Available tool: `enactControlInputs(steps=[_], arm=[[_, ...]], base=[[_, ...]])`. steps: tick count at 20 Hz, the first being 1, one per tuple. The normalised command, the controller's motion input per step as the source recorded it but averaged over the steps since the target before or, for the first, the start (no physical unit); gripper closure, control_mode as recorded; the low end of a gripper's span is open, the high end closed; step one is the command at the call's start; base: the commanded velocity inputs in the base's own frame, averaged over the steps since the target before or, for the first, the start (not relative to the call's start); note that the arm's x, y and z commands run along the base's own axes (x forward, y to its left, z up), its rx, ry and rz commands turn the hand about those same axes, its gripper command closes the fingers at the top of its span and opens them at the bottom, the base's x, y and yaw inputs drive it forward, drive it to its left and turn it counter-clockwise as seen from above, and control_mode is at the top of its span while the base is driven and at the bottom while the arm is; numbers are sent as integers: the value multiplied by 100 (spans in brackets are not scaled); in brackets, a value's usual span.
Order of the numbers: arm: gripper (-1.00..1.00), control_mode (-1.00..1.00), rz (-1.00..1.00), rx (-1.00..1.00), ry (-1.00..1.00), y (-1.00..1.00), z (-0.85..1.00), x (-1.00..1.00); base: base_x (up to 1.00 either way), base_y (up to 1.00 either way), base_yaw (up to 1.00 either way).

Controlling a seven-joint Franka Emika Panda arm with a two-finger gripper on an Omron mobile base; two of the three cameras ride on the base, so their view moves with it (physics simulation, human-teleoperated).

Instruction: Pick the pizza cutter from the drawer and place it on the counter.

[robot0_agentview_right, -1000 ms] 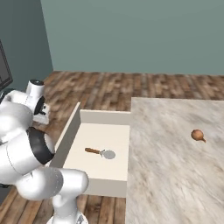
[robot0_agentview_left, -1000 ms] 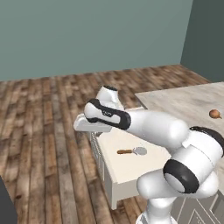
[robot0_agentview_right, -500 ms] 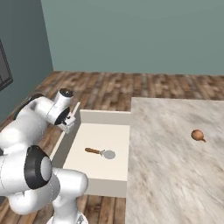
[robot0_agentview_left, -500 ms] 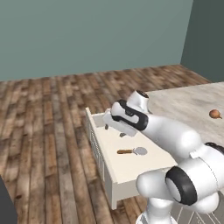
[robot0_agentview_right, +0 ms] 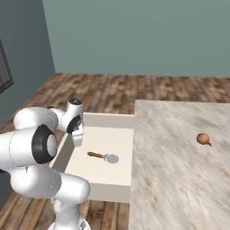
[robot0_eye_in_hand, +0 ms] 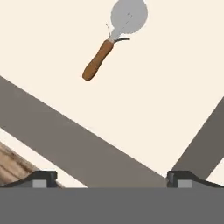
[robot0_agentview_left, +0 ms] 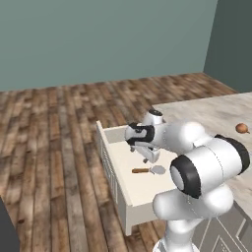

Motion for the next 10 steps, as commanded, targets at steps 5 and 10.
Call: enactControlInputs(steps=[5, 10], arm=[[-100, -100, -53, -8, 30, -36, -56, 50], [-100, -100, -46, -4, 17, -29, -63, 39]], base=[[0, 0, 0], [0, 0, 0]])
